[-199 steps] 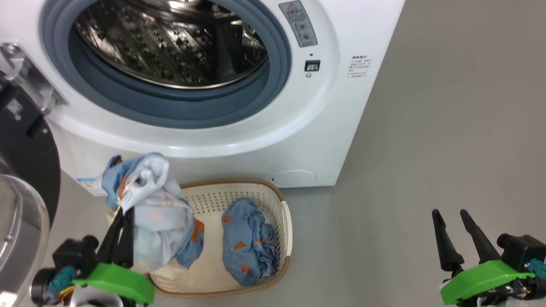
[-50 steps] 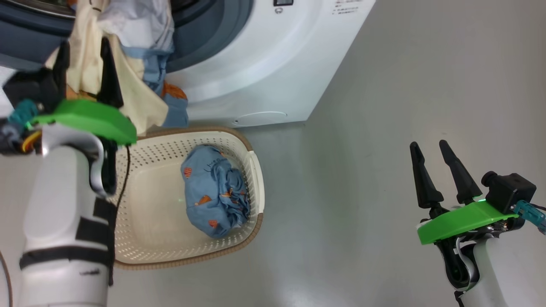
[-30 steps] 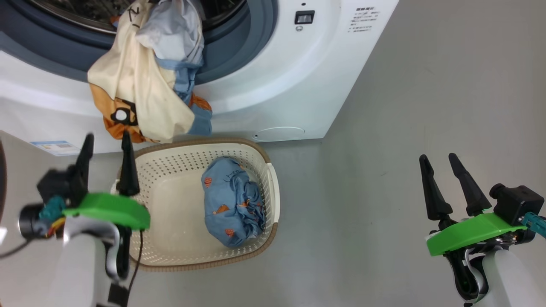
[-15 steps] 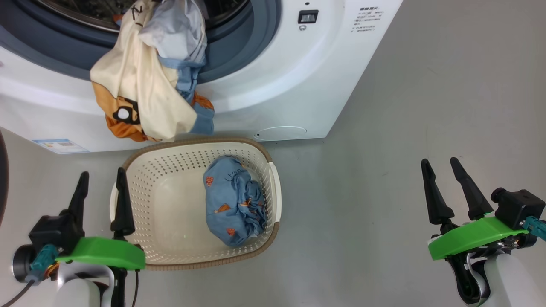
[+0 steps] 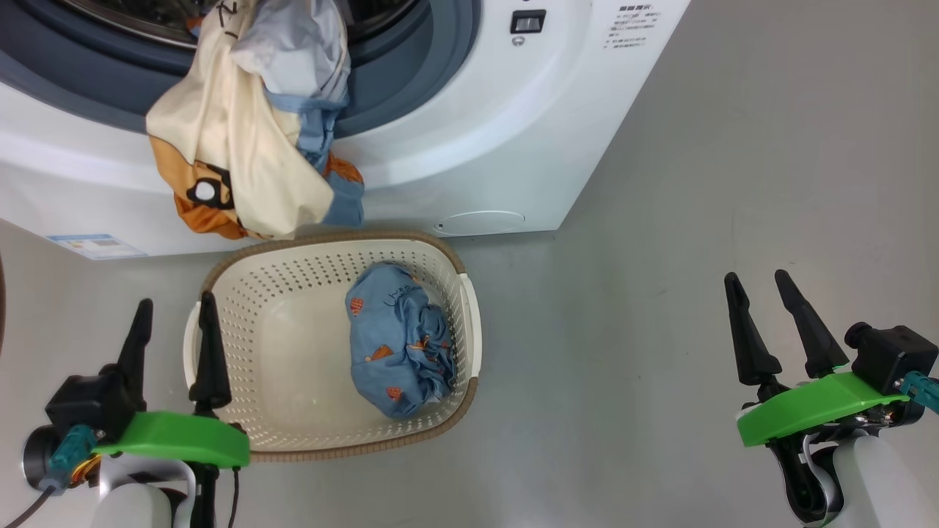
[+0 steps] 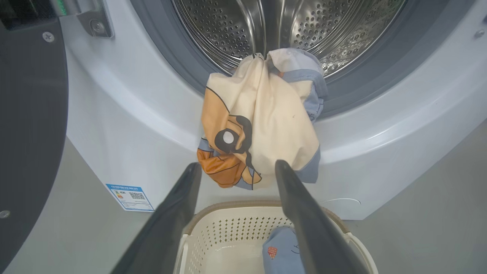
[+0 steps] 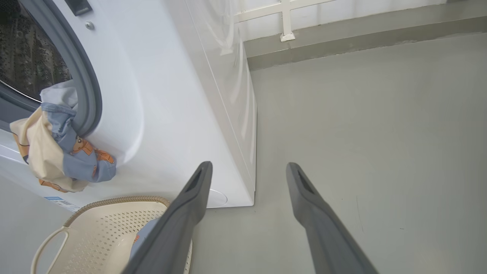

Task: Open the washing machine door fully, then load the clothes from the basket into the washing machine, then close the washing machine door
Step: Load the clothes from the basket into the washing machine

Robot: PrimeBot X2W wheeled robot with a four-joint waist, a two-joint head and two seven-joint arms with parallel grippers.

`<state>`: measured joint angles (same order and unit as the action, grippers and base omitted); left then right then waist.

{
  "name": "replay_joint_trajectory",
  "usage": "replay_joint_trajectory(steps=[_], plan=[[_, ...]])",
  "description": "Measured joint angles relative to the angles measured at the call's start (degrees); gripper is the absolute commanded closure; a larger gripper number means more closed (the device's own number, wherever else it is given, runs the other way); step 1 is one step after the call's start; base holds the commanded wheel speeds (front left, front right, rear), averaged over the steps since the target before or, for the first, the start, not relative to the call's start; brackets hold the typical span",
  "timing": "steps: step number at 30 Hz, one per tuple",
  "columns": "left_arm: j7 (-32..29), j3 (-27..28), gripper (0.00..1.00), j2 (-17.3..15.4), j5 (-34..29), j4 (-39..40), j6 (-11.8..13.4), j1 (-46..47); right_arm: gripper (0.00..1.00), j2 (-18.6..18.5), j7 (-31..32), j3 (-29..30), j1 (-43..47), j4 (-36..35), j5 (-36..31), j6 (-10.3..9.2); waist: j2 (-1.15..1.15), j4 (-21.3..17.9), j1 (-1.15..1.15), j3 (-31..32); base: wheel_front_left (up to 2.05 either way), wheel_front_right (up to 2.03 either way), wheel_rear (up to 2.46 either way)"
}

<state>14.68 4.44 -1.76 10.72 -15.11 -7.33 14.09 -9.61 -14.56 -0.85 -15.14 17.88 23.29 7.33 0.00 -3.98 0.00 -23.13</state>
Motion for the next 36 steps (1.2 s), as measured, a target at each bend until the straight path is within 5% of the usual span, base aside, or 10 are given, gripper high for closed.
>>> replay_joint_trajectory(steps=[20,36], plan=[[-0.04,-4.58,0.00,-0.09,1.79,-16.11,0.00,13.62,0.00,0.56,-0.01,-0.24,-2.83,-0.93,0.00,0.00,0.00,-0.56,0.00,-5.42,0.00,0.00,0.00],[-0.04,-9.99,0.00,-3.47,5.37,-30.23,0.00,26.91,0.00,1.00,-0.01,-1.60,-4.65,-0.94,0.01,0.00,0.00,-3.56,0.00,-8.88,0.00,0.00,0.00]])
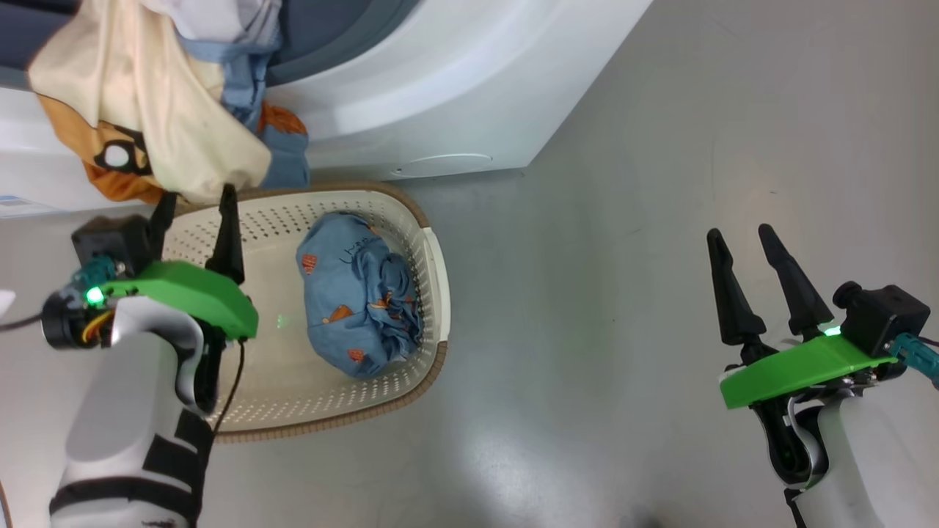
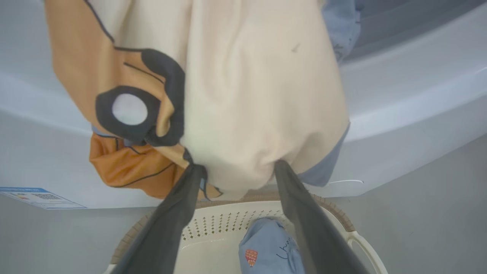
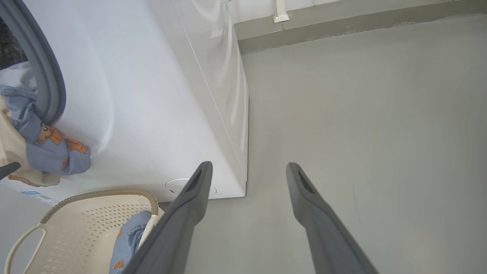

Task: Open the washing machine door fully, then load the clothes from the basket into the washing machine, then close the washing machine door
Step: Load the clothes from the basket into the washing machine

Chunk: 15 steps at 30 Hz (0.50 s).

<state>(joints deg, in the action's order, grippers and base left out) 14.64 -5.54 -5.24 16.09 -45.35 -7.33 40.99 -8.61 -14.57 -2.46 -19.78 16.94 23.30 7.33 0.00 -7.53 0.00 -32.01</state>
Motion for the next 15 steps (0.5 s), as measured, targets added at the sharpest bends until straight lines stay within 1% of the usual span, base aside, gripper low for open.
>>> replay_joint_trajectory(steps=[7,15], plan=[[0.00,-3.65,0.00,-1.32,2.27,-1.82,0.00,3.90,0.00,0.09,0.00,-0.40,-0.58,-0.13,0.00,0.00,0.00,-0.78,0.00,-1.07,0.00,0.00,0.00],[0.00,-5.47,0.00,-1.99,3.57,-4.59,0.00,8.12,0.00,0.27,0.00,-0.99,-1.46,-0.19,0.00,0.00,0.00,-1.44,0.00,-1.86,0.00,0.00,0.00]])
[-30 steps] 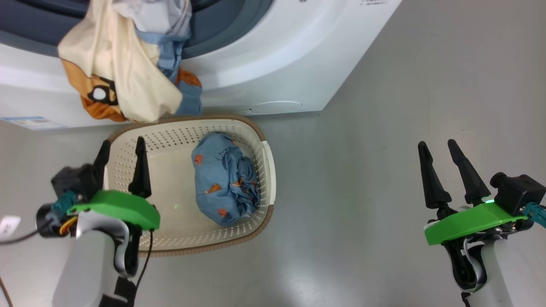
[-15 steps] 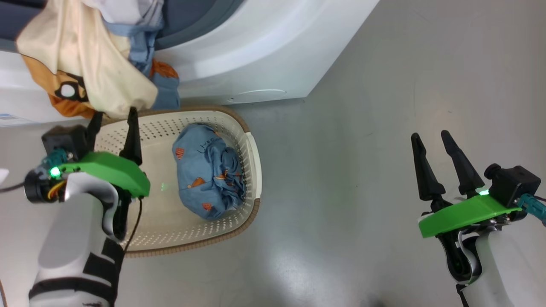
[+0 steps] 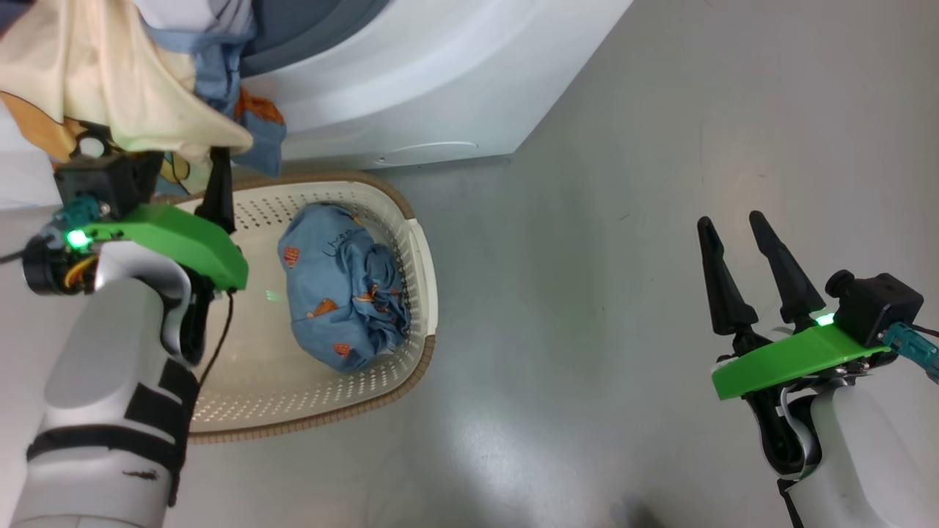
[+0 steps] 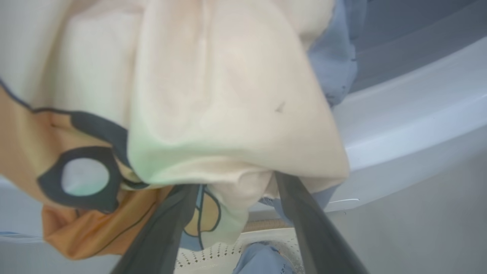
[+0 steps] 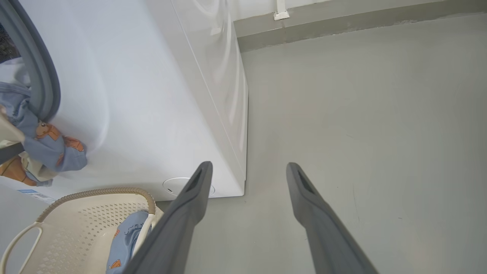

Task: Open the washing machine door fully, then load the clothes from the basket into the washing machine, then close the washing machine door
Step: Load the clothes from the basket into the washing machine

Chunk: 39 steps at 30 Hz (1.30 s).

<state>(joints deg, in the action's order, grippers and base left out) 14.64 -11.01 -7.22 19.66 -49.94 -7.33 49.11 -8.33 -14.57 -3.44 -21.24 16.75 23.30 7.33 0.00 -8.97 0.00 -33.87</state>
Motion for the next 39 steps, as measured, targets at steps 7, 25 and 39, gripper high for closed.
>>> replay_joint_trajectory(steps=[7,25,39], plan=[[0.00,-1.08,0.54,-0.70,1.56,-2.44,0.00,2.80,0.00,0.26,0.00,-0.27,-0.13,-0.04,0.00,0.00,0.00,-0.66,0.00,-0.67,0.00,0.00,0.00],[-0.01,-1.03,1.00,-0.24,5.81,3.01,0.00,1.72,0.00,0.36,0.00,0.60,-0.16,-0.09,0.00,0.00,0.00,0.49,0.00,-0.19,0.00,0.00,0.00],[0.00,5.03,1.00,1.09,3.15,16.50,0.00,-3.65,0.00,0.63,0.00,1.00,-0.16,-0.09,0.00,0.00,0.00,1.63,0.00,1.36,0.00,0.00,0.00]])
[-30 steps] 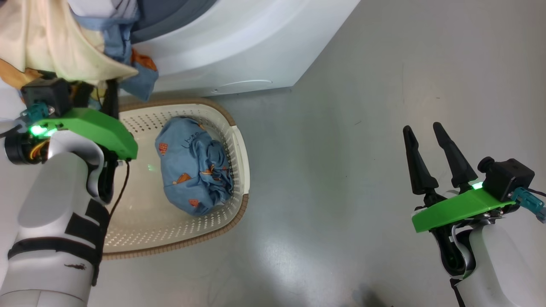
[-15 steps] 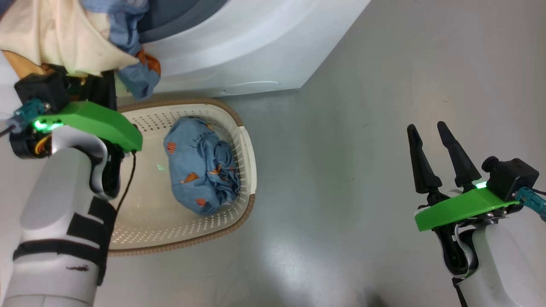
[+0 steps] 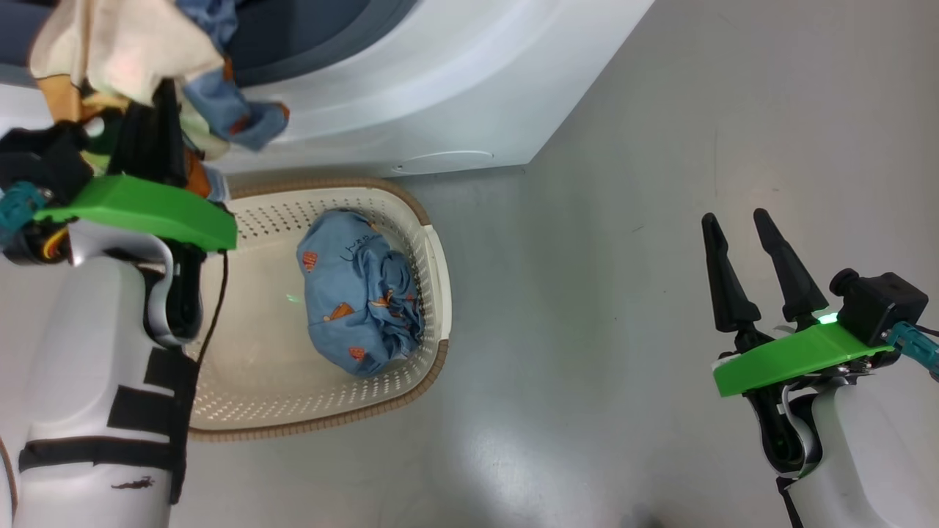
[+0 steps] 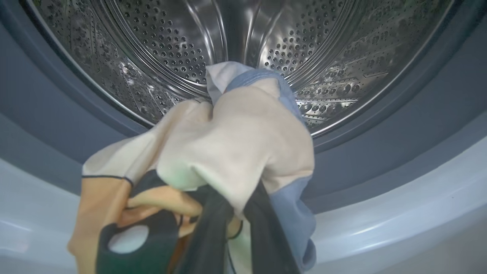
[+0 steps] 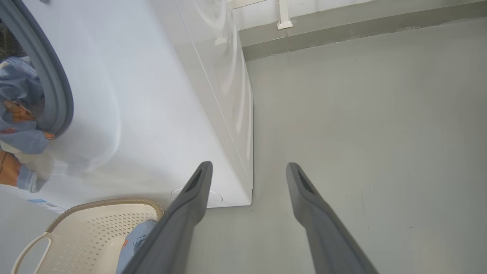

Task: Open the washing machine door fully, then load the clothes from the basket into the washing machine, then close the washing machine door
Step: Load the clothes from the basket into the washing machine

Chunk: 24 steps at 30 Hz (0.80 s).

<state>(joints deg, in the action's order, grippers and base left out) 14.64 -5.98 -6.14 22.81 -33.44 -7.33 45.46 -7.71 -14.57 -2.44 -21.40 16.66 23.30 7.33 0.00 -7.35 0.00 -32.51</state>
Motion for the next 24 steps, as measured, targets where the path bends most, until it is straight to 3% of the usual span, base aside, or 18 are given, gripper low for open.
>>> replay_joint_trajectory(steps=[10,24], plan=[[0.00,-0.44,1.00,-0.25,-1.86,1.68,0.00,1.51,0.00,0.78,0.00,-0.05,0.07,0.02,0.00,0.00,0.00,-0.70,0.00,1.07,0.00,0.00,0.00],[0.00,-6.08,1.00,-3.99,-2.41,-19.18,0.00,20.19,0.00,2.68,0.00,-1.62,0.06,0.64,0.58,0.00,0.00,-4.13,0.00,0.61,0.00,0.00,0.00]])
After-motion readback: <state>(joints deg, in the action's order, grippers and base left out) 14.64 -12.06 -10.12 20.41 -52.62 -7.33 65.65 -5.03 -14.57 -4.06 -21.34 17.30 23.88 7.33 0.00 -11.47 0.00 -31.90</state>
